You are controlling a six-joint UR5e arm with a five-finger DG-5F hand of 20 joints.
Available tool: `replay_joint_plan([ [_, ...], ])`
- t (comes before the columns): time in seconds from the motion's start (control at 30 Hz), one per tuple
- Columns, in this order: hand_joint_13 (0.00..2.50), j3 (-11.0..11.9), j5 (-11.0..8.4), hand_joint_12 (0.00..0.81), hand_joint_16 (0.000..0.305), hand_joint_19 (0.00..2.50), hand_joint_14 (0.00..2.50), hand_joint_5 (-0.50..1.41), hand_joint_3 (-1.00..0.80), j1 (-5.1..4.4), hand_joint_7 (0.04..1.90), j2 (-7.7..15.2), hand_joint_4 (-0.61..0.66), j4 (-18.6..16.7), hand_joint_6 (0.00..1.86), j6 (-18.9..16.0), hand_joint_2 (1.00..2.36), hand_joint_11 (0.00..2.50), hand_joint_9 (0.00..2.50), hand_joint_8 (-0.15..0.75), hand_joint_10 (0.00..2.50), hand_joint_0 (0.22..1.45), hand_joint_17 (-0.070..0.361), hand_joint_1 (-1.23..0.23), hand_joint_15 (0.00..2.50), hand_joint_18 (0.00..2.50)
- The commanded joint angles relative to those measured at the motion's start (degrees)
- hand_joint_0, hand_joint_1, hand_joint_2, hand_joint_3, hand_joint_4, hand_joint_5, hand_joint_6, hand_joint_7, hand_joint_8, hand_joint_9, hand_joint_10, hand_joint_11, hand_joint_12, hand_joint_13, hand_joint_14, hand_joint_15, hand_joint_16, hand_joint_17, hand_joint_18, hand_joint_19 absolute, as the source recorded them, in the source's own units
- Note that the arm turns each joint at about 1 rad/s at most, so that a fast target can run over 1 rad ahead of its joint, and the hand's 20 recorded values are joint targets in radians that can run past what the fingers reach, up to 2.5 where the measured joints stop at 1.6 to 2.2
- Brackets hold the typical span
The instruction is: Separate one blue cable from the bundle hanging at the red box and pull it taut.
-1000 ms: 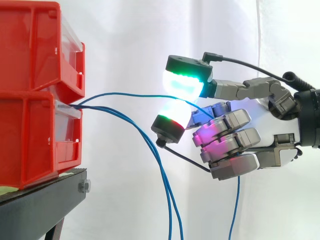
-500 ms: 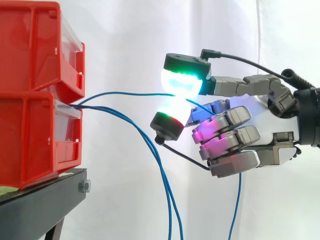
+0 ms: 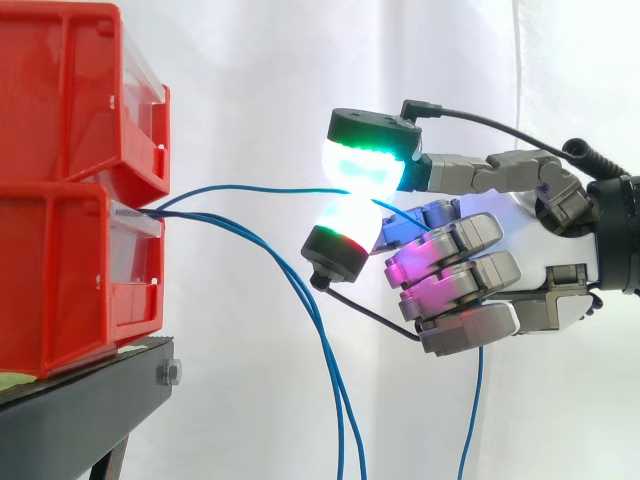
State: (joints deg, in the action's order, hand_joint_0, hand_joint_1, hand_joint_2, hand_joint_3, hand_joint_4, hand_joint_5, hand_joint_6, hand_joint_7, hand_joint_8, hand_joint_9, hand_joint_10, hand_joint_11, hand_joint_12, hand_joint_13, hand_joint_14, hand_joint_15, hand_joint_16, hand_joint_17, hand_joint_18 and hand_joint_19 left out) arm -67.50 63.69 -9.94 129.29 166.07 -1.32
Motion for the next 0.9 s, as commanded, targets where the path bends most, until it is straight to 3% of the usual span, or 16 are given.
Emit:
replay_joint_plan([
  [0.0, 1.04, 0.0, 0.03, 0.354, 0.047, 1.51, 2.42, -0.13, -0.06, -0.08, 1.21, 0.0, 0.05, 0.0, 0.96, 0.0, 1.01, 1.19, 1.00, 0.352, 1.58, 0.64, 0.106, -0.73, 1.17, 1.37],
  [0.87, 1.07, 0.0, -0.05, 0.364, 0.050, 1.50, 2.44, -0.13, -0.04, -0.08, 1.22, 0.0, 0.06, 0.0, 0.96, 0.0, 1.01, 1.13, 1.03, 0.375, 1.66, 0.64, 0.113, -0.74, 1.15, 1.43],
])
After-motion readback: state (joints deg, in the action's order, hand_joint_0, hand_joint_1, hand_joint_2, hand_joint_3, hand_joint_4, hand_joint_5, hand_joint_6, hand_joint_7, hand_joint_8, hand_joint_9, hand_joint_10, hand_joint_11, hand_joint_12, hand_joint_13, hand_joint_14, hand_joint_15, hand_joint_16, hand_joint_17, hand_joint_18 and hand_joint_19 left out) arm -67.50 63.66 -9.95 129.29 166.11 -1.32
